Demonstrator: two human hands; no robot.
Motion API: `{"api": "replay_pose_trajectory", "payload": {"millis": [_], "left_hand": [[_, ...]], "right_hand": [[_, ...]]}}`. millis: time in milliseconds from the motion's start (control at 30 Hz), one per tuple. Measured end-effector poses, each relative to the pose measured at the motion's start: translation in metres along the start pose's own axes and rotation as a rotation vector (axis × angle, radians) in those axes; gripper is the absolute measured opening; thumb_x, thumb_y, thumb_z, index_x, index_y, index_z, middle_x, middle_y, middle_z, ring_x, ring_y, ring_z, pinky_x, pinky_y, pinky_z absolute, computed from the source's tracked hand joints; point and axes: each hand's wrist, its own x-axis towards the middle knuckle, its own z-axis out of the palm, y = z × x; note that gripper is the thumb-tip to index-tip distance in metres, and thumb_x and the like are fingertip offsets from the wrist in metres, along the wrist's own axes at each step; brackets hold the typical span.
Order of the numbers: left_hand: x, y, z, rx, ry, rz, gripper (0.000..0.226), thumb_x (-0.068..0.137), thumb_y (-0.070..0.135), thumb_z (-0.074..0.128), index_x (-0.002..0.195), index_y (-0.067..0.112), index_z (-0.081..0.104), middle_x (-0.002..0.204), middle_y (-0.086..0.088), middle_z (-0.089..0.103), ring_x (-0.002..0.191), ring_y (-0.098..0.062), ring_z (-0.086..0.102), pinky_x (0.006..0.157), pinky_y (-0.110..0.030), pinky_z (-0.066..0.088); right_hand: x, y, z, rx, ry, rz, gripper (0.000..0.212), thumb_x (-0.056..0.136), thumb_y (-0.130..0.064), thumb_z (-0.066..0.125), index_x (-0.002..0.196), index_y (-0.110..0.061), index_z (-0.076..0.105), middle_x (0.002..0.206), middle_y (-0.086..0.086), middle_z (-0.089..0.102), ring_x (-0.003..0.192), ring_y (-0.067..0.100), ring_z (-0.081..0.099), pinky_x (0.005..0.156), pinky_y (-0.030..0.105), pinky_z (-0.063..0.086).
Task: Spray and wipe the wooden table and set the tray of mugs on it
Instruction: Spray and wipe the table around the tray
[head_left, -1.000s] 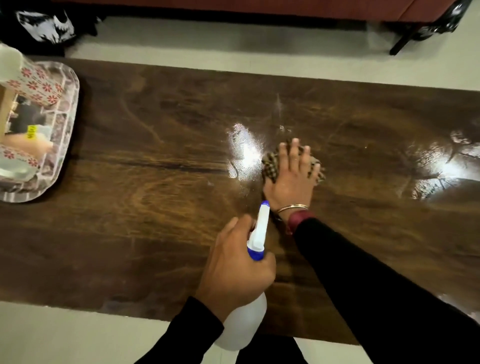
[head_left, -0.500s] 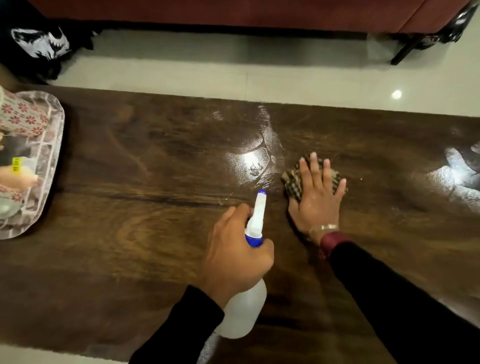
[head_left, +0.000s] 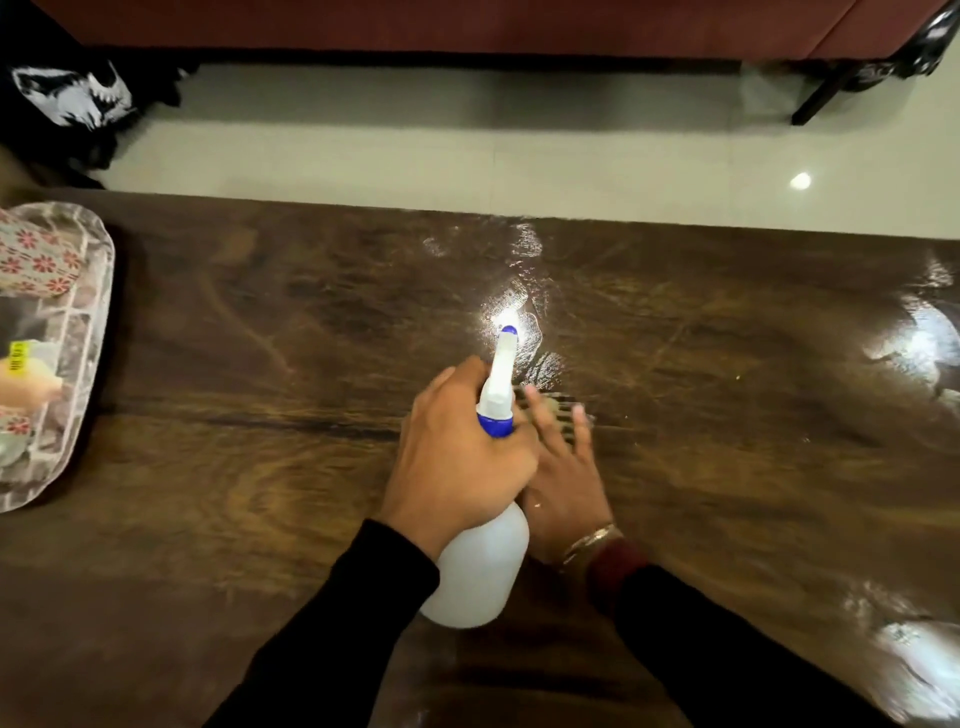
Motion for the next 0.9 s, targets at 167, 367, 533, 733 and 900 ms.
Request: {"api": "replay_pose_trajectory", "payload": {"millis": [167, 367, 533, 733, 900], "left_hand": [[0.013, -0.004, -0.005, -0.008, -0.041, -0.019, 0.024, 0.067, 0.033, 0.063, 0.085, 0.019, 0.056, 0.078, -0.002, 0.061, 0.074, -0.023, 0.062, 0.069, -0.050, 0.057], [0.016, -0.017, -0.018, -0.011, -0.007, -0.010, 0.020, 0.069, 0.027, 0.067, 0.082, 0.019, 0.054, 0.078, -0.002, 0.059, 0.071, -0.020, 0.061, 0.065, -0.041, 0.055], [0.025, -0.025, -0.033, -0.049, 0.080, -0.006, 0.019, 0.074, 0.020, 0.071, 0.088, 0.023, 0.060, 0.081, 0.002, 0.063, 0.074, -0.015, 0.063, 0.067, -0.030, 0.053], [0.043, -0.035, -0.053, -0.041, 0.079, -0.026, 0.017, 0.077, 0.019, 0.072, 0.084, 0.024, 0.057, 0.077, 0.001, 0.062, 0.068, -0.015, 0.061, 0.065, -0.038, 0.058], [0.038, -0.054, -0.062, -0.061, 0.099, -0.070, 0.020, 0.073, 0.024, 0.072, 0.088, 0.023, 0.059, 0.081, 0.003, 0.063, 0.072, -0.017, 0.064, 0.069, -0.045, 0.062]], "right_hand": [[0.077, 0.091, -0.036, 0.214, 0.085, 0.466, 0.095, 0.085, -0.044, 0.054, 0.166, -0.022, 0.010, 0.175, 0.000, 0.002, 0.161, 0.029, 0.001, 0.120, 0.072, 0.005], [0.202, 0.060, -0.061, 0.210, 0.139, 0.475, 0.086, 0.091, -0.048, 0.052, 0.165, -0.020, 0.019, 0.174, 0.006, 0.009, 0.160, 0.034, 0.006, 0.124, 0.069, 0.005], [0.163, -0.042, -0.024, 0.241, 0.183, -0.034, 0.067, 0.101, -0.029, 0.054, 0.163, -0.020, 0.031, 0.171, 0.010, 0.024, 0.158, 0.035, 0.020, 0.126, 0.054, 0.010], [0.095, 0.008, -0.013, 0.112, 0.105, -0.081, 0.094, 0.079, -0.047, 0.055, 0.164, -0.027, 0.022, 0.174, 0.000, 0.015, 0.160, 0.026, 0.007, 0.121, 0.069, 0.007], [0.182, 0.060, -0.052, 0.181, 0.086, 0.381, 0.088, 0.088, -0.046, 0.050, 0.165, -0.021, 0.017, 0.175, 0.003, 0.008, 0.161, 0.031, 0.005, 0.122, 0.071, 0.002]]}}
